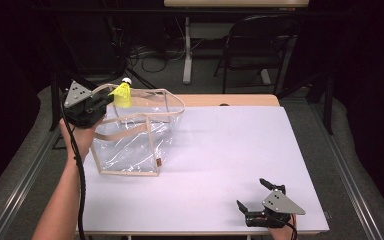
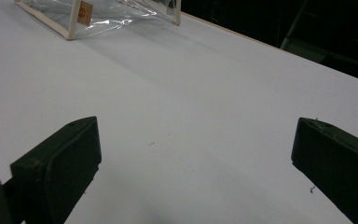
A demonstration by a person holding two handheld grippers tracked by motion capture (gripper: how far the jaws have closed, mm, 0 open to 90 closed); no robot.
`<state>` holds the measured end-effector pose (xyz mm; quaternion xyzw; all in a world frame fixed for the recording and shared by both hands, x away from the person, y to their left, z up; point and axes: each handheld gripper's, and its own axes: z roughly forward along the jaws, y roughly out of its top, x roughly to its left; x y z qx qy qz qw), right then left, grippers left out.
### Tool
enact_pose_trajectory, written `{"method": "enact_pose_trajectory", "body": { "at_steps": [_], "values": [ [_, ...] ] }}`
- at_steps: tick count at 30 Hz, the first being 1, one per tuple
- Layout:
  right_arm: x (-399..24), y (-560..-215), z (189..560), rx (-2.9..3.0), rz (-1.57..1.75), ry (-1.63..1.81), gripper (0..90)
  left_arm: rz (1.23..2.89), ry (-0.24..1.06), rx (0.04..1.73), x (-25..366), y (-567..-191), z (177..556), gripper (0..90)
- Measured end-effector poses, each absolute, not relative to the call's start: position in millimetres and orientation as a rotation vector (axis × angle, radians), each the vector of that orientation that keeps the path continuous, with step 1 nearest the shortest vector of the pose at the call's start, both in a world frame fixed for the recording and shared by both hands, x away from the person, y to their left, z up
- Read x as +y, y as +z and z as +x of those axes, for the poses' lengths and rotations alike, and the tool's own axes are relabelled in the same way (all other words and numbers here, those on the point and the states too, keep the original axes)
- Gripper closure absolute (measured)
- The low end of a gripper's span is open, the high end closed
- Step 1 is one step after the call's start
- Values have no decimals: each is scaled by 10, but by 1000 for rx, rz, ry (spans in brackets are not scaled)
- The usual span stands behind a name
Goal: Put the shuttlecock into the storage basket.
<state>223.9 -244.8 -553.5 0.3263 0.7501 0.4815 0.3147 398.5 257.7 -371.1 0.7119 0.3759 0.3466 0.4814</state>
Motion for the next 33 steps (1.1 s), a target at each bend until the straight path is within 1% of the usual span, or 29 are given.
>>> {"method": "enact_pose_trajectory", "body": {
  "at_steps": [8, 33],
  "values": [
    [-2461, -5530, 2233, 1975, 863, 1269, 10, 1709, 836, 943, 2618, -3734, 3993, 889],
    [-2446, -5533, 2236, 1979, 859, 1273, 11, 1759, 855, 999, 2661, -3815, 4024, 888]
  ]
}}
